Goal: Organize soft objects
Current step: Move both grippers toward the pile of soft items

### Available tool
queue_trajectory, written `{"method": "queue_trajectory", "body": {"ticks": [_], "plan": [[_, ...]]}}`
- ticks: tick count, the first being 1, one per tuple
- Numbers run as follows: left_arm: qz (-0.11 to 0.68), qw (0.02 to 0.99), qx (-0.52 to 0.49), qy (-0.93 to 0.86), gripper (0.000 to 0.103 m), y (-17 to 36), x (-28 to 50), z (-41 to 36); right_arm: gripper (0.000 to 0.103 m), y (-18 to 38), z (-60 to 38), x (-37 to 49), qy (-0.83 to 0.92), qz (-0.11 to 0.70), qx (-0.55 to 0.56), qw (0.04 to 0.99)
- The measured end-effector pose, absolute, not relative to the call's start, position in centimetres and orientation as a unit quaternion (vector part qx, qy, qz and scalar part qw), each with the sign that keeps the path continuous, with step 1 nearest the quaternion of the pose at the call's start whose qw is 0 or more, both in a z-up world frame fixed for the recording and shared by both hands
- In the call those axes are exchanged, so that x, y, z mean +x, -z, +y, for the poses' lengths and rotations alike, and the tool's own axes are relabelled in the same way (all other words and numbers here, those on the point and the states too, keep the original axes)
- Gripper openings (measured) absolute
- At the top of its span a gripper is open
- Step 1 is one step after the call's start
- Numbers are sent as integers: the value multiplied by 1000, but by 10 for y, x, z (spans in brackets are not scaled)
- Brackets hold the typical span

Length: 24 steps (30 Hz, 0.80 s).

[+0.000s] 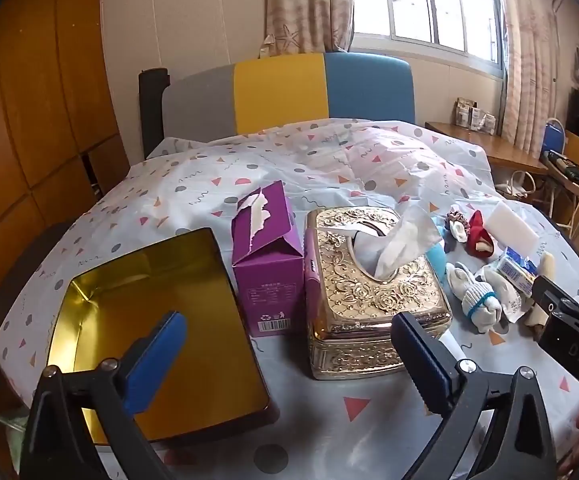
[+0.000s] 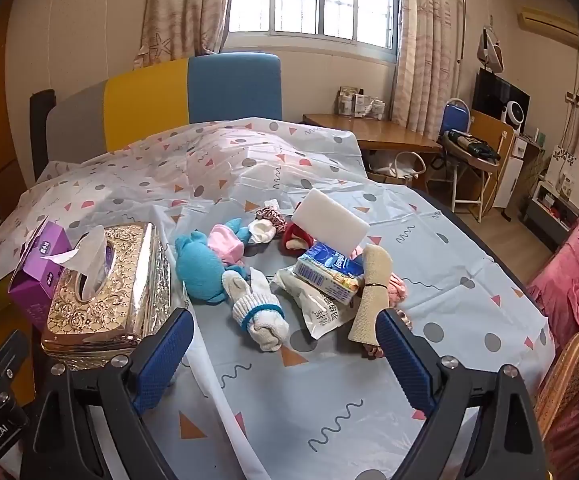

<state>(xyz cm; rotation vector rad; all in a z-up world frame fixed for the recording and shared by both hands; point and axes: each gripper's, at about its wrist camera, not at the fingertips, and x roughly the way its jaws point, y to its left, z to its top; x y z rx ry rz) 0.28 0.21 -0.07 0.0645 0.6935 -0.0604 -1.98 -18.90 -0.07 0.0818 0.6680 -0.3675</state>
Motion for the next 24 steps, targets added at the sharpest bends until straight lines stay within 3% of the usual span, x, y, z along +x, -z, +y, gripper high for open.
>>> {"method": "queue_trajectory", "body": {"ticks": [24], "plan": [[334, 942, 36, -6, 103, 2, -6, 24, 94, -25, -205, 1, 172, 284, -1, 943]]}}
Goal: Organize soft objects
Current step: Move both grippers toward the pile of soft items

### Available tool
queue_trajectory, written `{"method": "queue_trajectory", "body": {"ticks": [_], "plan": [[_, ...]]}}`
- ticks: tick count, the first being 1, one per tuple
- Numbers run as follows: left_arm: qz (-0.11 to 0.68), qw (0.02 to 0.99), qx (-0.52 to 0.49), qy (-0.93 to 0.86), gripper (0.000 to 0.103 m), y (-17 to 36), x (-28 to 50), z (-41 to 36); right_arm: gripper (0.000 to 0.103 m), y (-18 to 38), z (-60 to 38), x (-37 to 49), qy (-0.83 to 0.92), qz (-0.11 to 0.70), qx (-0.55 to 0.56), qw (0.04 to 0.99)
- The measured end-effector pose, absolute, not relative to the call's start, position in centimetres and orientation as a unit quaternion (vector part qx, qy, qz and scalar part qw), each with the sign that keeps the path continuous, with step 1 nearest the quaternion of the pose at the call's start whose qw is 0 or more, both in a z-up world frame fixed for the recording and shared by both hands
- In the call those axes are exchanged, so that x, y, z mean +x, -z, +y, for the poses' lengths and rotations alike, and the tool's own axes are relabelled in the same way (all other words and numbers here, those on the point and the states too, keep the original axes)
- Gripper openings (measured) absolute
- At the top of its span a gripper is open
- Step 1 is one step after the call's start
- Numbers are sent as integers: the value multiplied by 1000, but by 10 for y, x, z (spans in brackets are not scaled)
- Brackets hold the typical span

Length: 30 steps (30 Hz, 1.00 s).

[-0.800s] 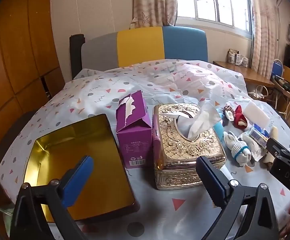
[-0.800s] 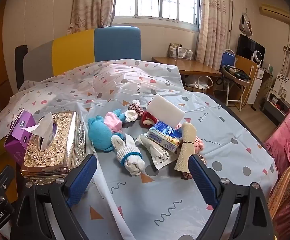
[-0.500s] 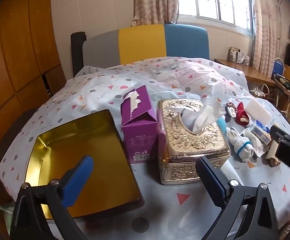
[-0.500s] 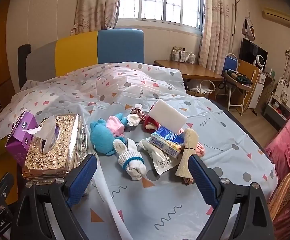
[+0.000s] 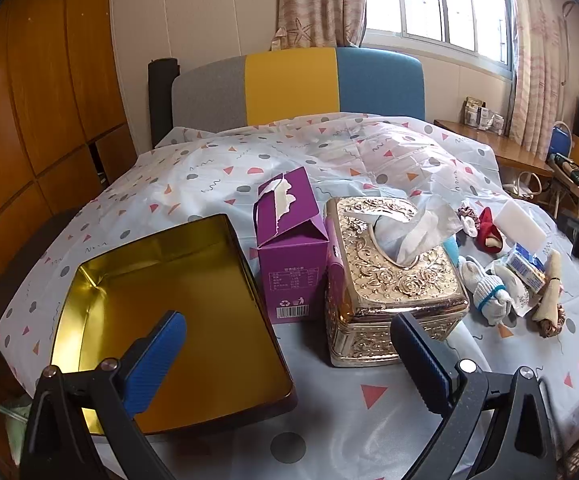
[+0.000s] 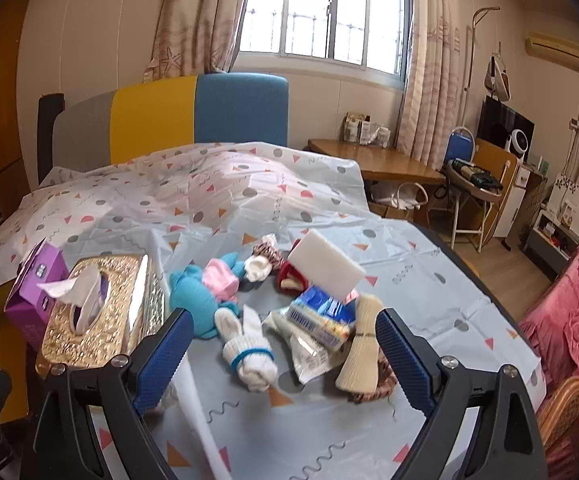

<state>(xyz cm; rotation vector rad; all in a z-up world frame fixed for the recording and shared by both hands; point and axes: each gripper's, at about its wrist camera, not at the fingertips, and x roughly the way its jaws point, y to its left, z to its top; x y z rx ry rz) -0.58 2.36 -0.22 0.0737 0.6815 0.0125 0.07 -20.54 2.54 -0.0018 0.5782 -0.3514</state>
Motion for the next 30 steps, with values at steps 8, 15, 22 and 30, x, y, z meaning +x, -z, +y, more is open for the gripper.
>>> {"method": "queue_trajectory", "body": {"ticks": [8, 15, 22, 30], "plan": [[336, 941, 40, -9, 103, 4, -5, 24, 94, -20, -252, 34, 189, 242, -15, 951], [338, 940, 39, 1, 103, 8, -5, 24, 94, 9, -305, 43, 232, 277, 68, 930], [337, 941, 42, 6, 103, 8, -7, 20, 94, 18, -319, 41, 235, 303, 106, 918], [334, 941, 47, 30, 103, 5, -9, 12, 94, 23, -324, 42, 228, 319, 127, 911]]}}
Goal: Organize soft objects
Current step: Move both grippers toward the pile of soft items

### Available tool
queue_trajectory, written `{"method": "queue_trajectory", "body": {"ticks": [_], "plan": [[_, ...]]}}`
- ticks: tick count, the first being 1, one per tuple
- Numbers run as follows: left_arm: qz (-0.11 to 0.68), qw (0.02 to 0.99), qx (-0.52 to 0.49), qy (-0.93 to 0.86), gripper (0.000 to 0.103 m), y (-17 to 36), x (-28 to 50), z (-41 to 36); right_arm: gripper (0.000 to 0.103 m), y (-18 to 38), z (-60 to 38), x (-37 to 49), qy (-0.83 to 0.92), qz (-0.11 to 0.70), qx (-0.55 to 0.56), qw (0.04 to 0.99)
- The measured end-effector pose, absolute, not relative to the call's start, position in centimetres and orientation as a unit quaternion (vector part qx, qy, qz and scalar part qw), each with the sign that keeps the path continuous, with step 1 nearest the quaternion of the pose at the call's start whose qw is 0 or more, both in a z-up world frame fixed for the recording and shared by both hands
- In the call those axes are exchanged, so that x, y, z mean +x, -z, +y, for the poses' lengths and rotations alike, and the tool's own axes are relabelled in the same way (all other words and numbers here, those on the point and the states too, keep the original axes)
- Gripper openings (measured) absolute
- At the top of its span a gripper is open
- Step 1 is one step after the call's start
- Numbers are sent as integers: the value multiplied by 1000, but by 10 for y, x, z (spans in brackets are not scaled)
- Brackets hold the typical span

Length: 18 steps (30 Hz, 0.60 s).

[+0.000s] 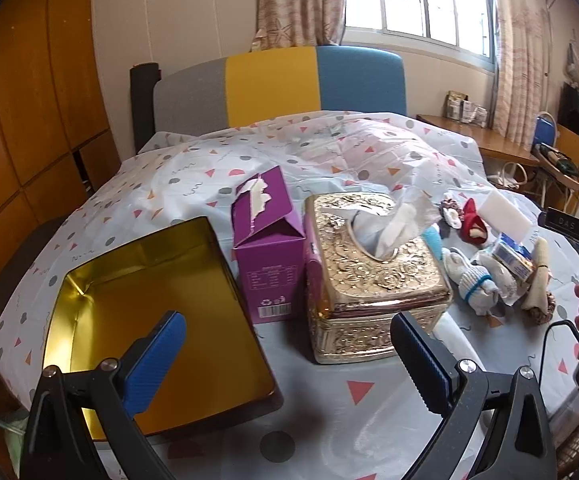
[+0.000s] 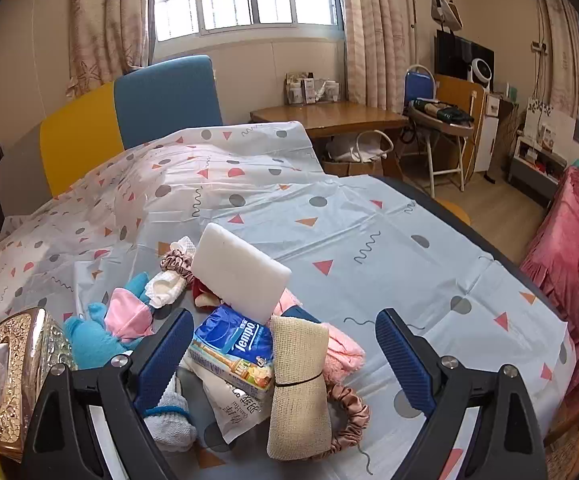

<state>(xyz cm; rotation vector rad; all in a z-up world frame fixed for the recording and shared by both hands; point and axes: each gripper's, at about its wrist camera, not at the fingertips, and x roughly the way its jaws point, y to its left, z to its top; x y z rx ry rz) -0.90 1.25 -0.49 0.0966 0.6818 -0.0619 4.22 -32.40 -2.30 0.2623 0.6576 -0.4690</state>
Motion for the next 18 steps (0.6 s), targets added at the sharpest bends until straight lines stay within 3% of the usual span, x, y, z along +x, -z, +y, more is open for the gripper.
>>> {"method": "queue_trajectory", "body": {"ticks": [7, 18], "plan": [[334, 936, 34, 103, 103, -10, -8, 4, 94, 29, -335, 44, 238, 338, 152, 898], [328, 916, 94, 209, 103, -37, 8, -47, 94, 38, -344, 45, 230, 363, 186, 884]]}}
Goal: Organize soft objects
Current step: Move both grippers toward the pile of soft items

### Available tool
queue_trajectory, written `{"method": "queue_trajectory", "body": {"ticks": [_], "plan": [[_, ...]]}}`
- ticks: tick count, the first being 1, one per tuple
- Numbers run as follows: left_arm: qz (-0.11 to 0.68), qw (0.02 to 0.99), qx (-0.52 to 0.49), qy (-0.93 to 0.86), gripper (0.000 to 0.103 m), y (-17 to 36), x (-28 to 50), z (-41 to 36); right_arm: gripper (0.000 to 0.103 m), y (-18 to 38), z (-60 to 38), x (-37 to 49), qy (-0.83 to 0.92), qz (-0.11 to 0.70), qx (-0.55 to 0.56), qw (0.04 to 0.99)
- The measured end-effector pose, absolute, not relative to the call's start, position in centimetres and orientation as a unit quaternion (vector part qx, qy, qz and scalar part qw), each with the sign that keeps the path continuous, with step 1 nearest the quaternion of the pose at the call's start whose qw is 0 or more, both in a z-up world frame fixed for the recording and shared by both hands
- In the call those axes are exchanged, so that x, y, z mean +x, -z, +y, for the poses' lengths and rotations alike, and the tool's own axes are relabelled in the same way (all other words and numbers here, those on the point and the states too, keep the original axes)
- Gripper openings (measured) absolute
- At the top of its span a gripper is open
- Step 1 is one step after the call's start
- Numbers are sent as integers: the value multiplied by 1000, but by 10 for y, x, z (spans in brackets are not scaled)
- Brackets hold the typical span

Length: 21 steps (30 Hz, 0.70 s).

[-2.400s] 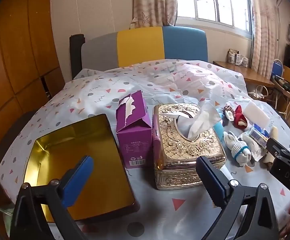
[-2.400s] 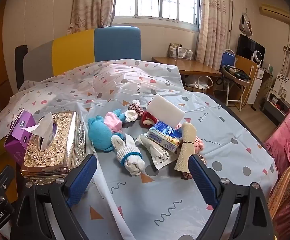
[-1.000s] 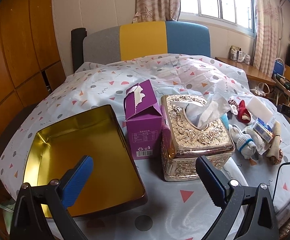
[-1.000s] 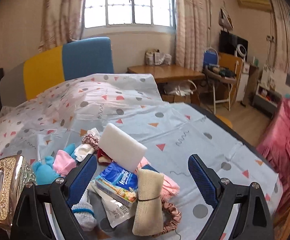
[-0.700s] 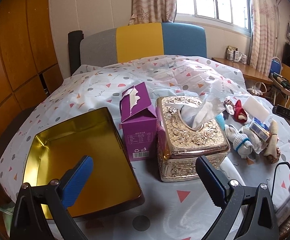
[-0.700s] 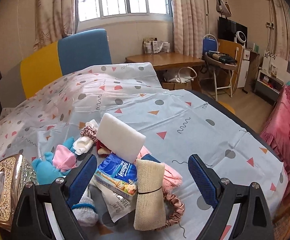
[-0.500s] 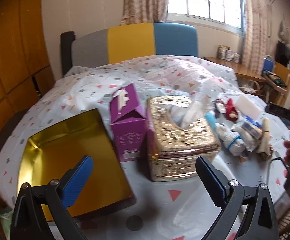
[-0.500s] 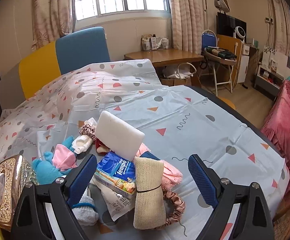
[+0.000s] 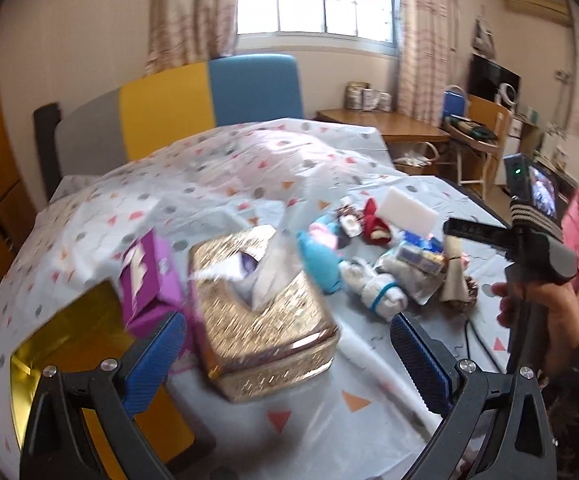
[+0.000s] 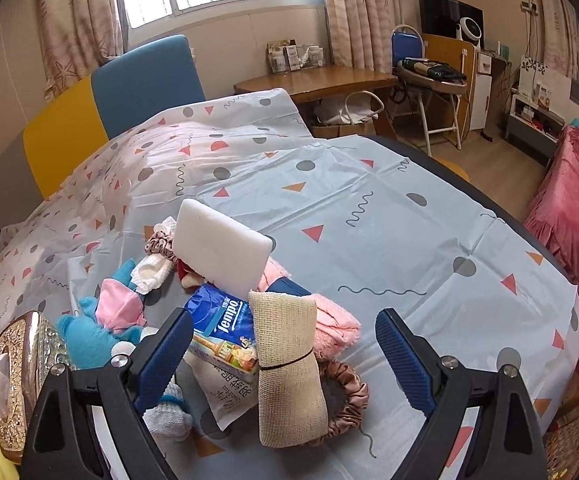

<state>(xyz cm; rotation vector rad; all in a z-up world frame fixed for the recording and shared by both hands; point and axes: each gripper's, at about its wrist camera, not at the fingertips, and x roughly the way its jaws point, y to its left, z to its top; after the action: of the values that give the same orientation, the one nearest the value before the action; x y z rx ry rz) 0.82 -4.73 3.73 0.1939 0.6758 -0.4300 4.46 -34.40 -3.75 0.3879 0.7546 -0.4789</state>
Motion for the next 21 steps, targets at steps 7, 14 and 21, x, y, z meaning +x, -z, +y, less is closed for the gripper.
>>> {"method": "queue_trajectory", "body": {"ticks": [7, 14, 21], "plan": [[334, 906, 99, 239, 103, -49, 27, -79, 94, 38, -368, 31, 251, 346, 251, 868], [329, 905, 137, 231, 103, -41, 31, -108, 94, 37, -383, 22, 263, 329, 290, 859], [323, 903, 165, 232, 103, -33, 28, -125, 94, 36, -384, 22, 257, 326, 295, 860]]}}
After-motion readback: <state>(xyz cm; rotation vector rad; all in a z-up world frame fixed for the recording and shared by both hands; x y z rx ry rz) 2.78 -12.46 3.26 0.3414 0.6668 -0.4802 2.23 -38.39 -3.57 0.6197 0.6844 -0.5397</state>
